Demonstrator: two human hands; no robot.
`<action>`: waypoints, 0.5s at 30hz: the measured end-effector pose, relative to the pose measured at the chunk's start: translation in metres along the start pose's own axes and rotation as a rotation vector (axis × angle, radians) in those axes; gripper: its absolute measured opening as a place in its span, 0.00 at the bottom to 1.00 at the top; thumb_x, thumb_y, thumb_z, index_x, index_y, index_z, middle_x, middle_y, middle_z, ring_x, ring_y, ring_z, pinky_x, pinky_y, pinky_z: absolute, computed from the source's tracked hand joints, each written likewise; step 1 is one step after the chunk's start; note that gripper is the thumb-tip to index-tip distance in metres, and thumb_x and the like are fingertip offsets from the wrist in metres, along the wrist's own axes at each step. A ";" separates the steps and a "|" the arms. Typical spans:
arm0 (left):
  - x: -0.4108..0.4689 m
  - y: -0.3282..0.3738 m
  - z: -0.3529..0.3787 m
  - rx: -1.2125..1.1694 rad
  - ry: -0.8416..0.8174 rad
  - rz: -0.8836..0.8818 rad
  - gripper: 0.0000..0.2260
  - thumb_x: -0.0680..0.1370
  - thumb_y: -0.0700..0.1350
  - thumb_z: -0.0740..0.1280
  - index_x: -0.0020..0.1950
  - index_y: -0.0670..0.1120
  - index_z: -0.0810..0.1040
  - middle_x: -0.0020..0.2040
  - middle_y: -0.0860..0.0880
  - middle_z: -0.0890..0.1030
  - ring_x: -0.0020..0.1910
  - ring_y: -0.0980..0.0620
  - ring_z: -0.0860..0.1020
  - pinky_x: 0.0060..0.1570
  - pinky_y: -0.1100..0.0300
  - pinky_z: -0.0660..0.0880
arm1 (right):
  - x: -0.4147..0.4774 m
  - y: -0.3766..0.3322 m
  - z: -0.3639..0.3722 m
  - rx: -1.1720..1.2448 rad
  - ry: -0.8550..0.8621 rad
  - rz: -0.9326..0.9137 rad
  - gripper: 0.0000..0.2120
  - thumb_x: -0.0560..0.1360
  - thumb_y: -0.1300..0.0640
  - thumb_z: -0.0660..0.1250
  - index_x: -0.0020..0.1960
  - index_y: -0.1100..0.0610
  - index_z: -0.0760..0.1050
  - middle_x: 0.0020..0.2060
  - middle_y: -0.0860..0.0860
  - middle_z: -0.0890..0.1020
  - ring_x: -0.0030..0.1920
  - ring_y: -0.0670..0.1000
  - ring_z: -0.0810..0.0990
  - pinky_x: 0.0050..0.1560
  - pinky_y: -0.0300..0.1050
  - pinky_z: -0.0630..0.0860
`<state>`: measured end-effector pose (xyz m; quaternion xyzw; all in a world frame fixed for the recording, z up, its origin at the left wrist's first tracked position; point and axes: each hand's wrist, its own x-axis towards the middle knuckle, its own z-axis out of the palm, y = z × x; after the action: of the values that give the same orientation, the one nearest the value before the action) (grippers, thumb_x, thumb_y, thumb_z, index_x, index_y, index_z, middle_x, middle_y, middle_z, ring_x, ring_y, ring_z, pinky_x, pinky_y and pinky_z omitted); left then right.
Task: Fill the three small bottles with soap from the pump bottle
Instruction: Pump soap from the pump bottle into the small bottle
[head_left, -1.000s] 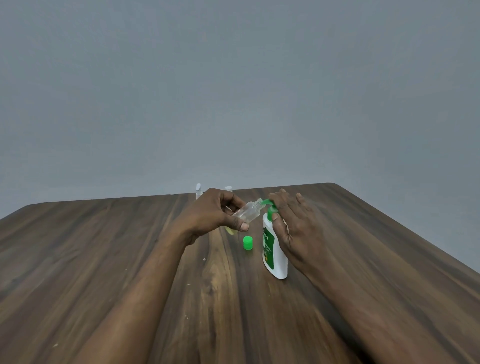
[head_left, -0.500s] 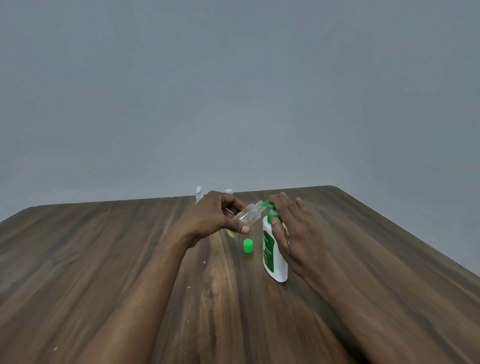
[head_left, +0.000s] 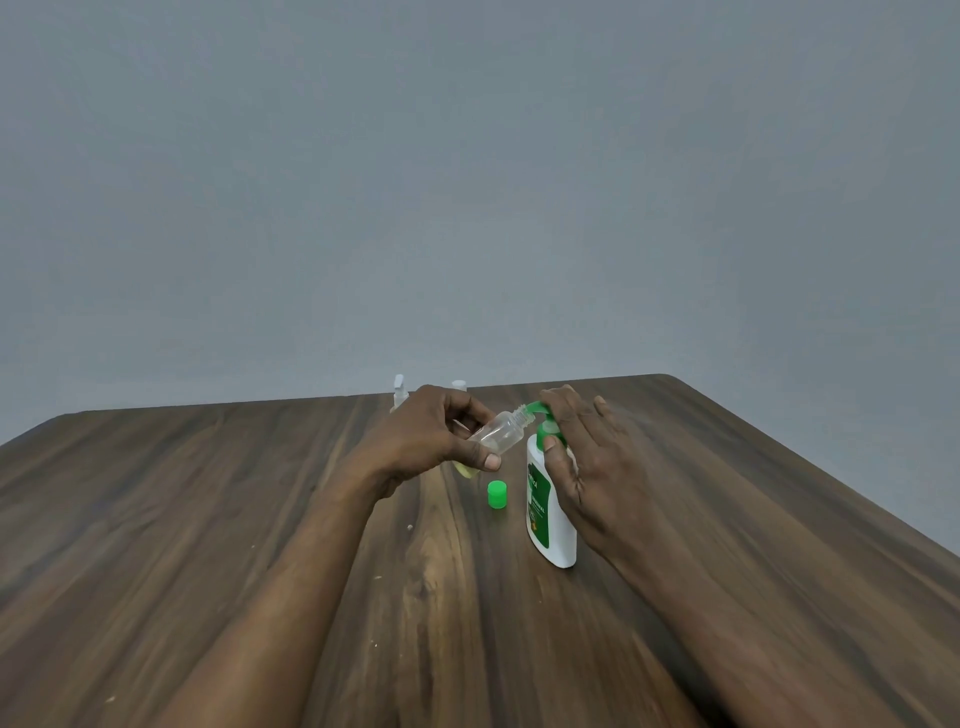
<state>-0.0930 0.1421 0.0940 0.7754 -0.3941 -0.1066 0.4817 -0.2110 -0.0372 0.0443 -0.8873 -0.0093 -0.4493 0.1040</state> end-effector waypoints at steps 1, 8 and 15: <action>0.000 0.000 0.000 -0.001 0.000 0.000 0.16 0.64 0.40 0.83 0.49 0.48 0.86 0.41 0.49 0.85 0.39 0.57 0.80 0.44 0.59 0.78 | 0.000 0.000 0.000 -0.005 0.006 -0.004 0.24 0.78 0.52 0.51 0.69 0.61 0.70 0.67 0.53 0.74 0.70 0.50 0.70 0.73 0.51 0.60; 0.000 0.000 0.000 0.017 0.001 -0.012 0.16 0.64 0.41 0.83 0.49 0.48 0.86 0.40 0.53 0.84 0.39 0.57 0.80 0.45 0.58 0.77 | -0.001 0.001 0.001 -0.031 0.029 -0.018 0.21 0.78 0.54 0.53 0.66 0.61 0.73 0.64 0.55 0.77 0.67 0.52 0.73 0.71 0.51 0.62; -0.001 0.002 -0.001 0.009 0.010 -0.008 0.17 0.64 0.39 0.83 0.51 0.47 0.86 0.48 0.42 0.85 0.43 0.51 0.80 0.49 0.55 0.78 | 0.000 0.000 0.000 -0.004 -0.009 0.007 0.24 0.78 0.50 0.50 0.69 0.60 0.70 0.67 0.53 0.74 0.70 0.50 0.69 0.73 0.52 0.59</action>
<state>-0.0947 0.1430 0.0958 0.7797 -0.3892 -0.1025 0.4797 -0.2114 -0.0375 0.0441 -0.8895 -0.0060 -0.4449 0.1038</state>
